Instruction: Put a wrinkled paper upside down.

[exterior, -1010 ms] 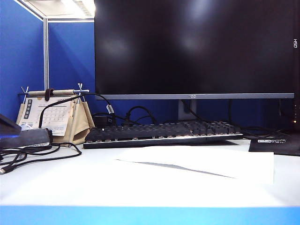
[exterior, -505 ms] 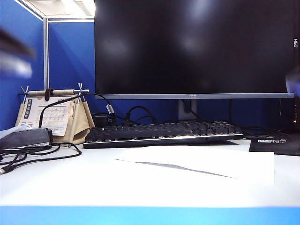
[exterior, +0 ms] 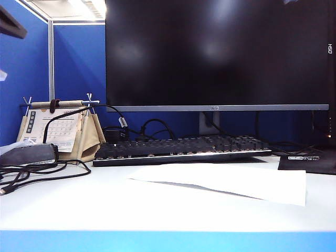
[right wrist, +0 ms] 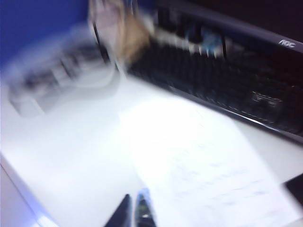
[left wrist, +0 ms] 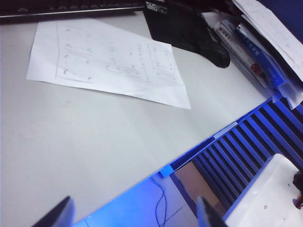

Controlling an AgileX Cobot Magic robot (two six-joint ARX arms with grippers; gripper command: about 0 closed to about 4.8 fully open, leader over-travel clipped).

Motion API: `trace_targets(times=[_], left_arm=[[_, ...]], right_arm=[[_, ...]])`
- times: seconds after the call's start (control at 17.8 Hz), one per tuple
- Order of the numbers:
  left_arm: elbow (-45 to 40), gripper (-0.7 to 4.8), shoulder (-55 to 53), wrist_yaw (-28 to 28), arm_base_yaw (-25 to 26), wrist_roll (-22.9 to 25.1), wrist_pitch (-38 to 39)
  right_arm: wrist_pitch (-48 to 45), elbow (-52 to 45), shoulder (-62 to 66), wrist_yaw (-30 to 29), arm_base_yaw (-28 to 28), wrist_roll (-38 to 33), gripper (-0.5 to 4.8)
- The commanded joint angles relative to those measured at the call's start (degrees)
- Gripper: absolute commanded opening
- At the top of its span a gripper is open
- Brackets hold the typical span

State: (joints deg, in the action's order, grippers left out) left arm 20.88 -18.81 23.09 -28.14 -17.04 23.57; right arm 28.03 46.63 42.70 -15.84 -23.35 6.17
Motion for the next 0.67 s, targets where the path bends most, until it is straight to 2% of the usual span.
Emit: trace_targets(times=[0.06,0.11,0.22,0.28,0.34,0.39,0.45,0.51,0.56,0.62,0.67], left_arm=[[0.42,3.41,0.02,1.68,0.02,-0.11,-0.31],[0.42,3.42,0.02,1.79,0.02,-0.11,-0.17],[0.42,3.41,0.02,1.79,0.02,-0.11,0.0],[0.42,3.41,0.04,1.79,0.02,-0.11,-0.04],[0.42,3.41,0.02,1.79,0.02,-0.09,-0.02],[0.42,3.41,0.04,1.79,0.02,-0.07,-0.04],[0.42,3.41,0.04,1.77,0.02,0.07,-0.02],[0.42,3.41,0.04,1.79,0.02,0.44,-0.04],[0.42,3.41,0.02,1.73,0.02,0.59,-0.02],[0.42,3.41,0.04,1.55,0.02,0.81,-0.07],[0.42,3.41,0.02,1.55,0.02,1.2,-0.09]], right_arm=[[0.9,6.1,8.61,14.03,-8.63,7.63,1.39],[0.87,8.15,12.24,21.38,-12.83,7.82,2.05],[0.98,10.16,17.03,29.27,-18.14,7.82,2.79],[1.6,10.95,19.43,33.14,-21.16,7.87,2.79],[2.45,11.43,23.1,41.2,-26.03,9.46,2.8],[3.06,11.43,25.77,46.38,-29.46,10.99,2.88],[3.28,11.43,27.67,49.27,-31.58,11.23,2.89],[3.28,11.43,30.27,50.95,-33.64,11.23,3.28],[3.23,11.43,32.74,50.75,-34.99,10.43,3.97],[3.15,11.43,34.64,50.64,-35.93,10.29,4.36],[3.06,11.45,37.31,50.38,-36.94,10.32,4.5]])
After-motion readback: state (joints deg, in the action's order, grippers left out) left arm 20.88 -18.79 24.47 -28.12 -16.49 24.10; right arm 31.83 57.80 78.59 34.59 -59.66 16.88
